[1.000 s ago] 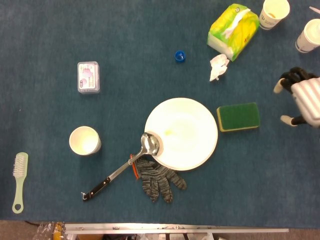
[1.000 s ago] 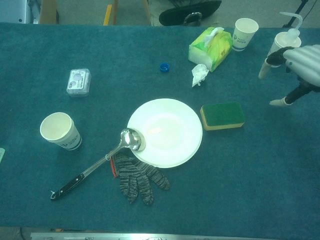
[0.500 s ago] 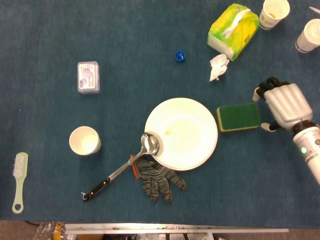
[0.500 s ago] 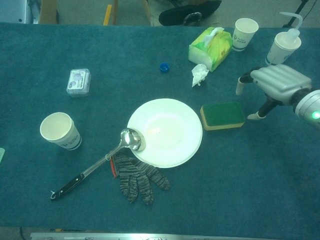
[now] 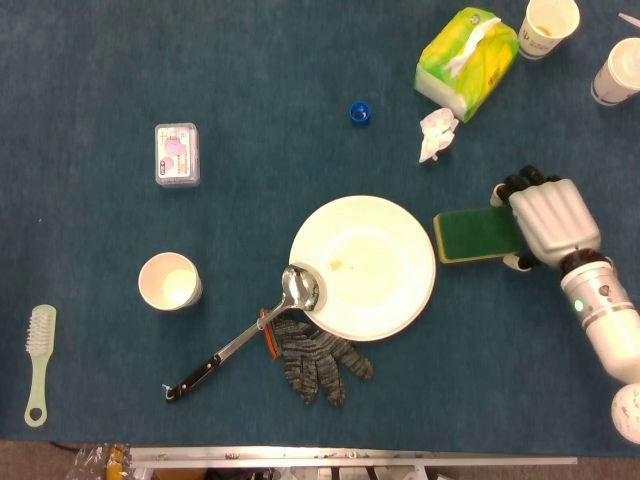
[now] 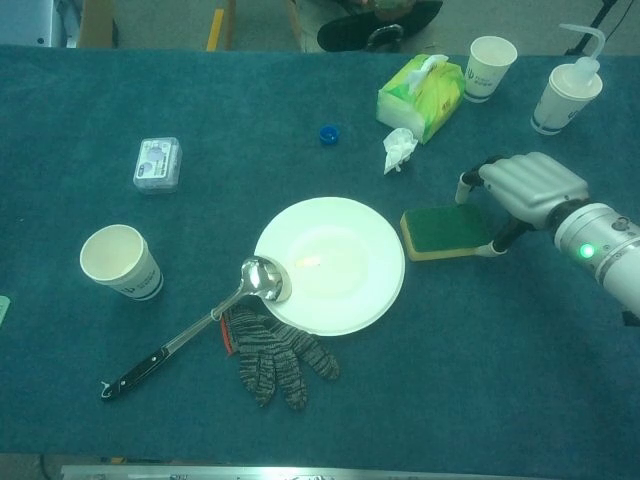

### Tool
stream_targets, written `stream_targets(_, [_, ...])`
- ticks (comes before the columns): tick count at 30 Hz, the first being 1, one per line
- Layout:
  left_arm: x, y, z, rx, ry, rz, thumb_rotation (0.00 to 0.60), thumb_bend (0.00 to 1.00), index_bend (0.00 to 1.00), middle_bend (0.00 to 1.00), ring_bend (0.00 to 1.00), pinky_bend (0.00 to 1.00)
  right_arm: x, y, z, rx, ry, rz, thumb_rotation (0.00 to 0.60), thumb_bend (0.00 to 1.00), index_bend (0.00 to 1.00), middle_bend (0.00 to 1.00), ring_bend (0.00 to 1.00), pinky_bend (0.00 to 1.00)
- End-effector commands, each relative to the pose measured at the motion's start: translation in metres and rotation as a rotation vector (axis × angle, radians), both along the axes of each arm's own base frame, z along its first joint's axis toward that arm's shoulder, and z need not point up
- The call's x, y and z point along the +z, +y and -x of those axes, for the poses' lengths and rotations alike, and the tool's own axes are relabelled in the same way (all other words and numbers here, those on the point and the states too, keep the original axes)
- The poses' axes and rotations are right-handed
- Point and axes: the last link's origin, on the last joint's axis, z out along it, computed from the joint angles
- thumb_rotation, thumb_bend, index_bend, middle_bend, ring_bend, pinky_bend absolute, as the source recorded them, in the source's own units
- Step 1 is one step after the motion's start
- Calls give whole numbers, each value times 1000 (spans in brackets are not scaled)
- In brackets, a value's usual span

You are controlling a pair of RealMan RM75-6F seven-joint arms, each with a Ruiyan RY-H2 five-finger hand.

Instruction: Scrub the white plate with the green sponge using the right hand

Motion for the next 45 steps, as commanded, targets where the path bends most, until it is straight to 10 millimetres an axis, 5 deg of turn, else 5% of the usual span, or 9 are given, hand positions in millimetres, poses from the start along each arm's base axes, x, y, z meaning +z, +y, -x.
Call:
stream_targets(1, [0,0,0,-2,-1,2,600,517,350,333,247,228,-2,0,0,-2,-1,-2,537,0,344,282,166,363])
stream_targets(12, [-1,0,2,3,-3,5,600,517,350,333,247,228,-8,-1,2,-20,7,-3,537,0,344,282,165,363])
stream_targets(18, [0,0,2,2,-3,3,600,517,350,333,247,228,-12,-3,1,-33,-2,-9,597,10,344,283,165,363])
stream_targets(25, [1,-2,4,5,-4,-1,600,517,350,332,247,228,-11,-9,-8,-29,-56,2,600,299,453,389,240,363])
stream_targets(37, [5,-9,3,9,-19,-4,600,517,350,332,247,228,20,-31,-67,96,-122,-94,600,345,524,441,299,363])
stream_targets(45, [5,-11,4,20,-24,-2,600,517,350,332,247,228,40,-30,-59,37,-26,-108,600,346,524,441,299,364])
